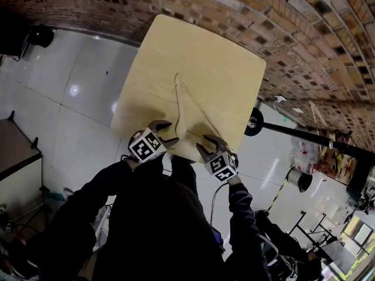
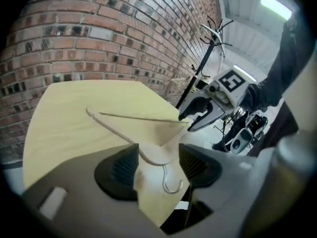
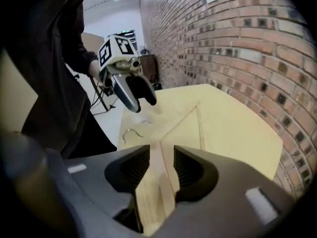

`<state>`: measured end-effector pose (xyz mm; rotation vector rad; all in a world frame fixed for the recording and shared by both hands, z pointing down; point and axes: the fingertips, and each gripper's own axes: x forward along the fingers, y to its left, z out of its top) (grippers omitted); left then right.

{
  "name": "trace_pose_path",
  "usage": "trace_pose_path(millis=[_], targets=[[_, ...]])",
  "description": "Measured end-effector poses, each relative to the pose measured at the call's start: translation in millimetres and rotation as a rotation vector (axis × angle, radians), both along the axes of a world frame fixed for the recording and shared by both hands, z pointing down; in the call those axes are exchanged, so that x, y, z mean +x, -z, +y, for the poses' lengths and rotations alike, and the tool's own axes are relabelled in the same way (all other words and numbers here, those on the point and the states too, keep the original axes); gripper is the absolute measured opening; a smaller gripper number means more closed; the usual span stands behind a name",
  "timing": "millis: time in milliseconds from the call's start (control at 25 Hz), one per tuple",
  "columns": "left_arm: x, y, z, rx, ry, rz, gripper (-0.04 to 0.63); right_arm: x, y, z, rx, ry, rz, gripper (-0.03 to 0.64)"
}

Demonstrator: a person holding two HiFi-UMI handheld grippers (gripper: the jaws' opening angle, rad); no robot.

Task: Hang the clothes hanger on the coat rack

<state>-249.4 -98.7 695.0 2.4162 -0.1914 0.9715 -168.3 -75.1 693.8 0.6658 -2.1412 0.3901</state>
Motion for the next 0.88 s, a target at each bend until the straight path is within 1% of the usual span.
trace_pose_path(millis=[120, 240, 400, 480, 560, 640, 720, 880], targets=[[0, -7, 5, -0.019, -0.034, -0.004, 0.239, -5, -28, 10, -0.068, 0.121, 0.078, 0.155], [1, -14, 9, -0.029, -0.063, -0.008, 0.239, -6, -49, 19, -0.131, 0.204, 0.131, 0.153], [5, -19, 13, -0.042, -0.1, -0.007, 0.239, -4, -65, 24, -0.143, 0.288, 0.22, 0.153], [8, -21, 15, -0.041, -0.108, -0.001, 0.239, -2, -71, 24, -0.143, 0.308, 0.264, 0.15], [9, -24, 17, -0.039, -0.11, 0.004, 0.239, 0, -75, 24, -0.151, 0.308, 0.294, 0.13], [8, -25, 20, -0.044, -0.111, 0.006, 0.239, 0, -76, 24, -0.166, 0.315, 0.306, 0.127], [5, -24, 21, -0.051, -0.107, 0.006, 0.239, -2, -78, 26, -0.183, 0.325, 0.316, 0.104], [-2, -16, 19, -0.052, -0.091, 0.016, 0.239, -2, -75, 27, -0.213, 0.314, 0.324, 0.098]])
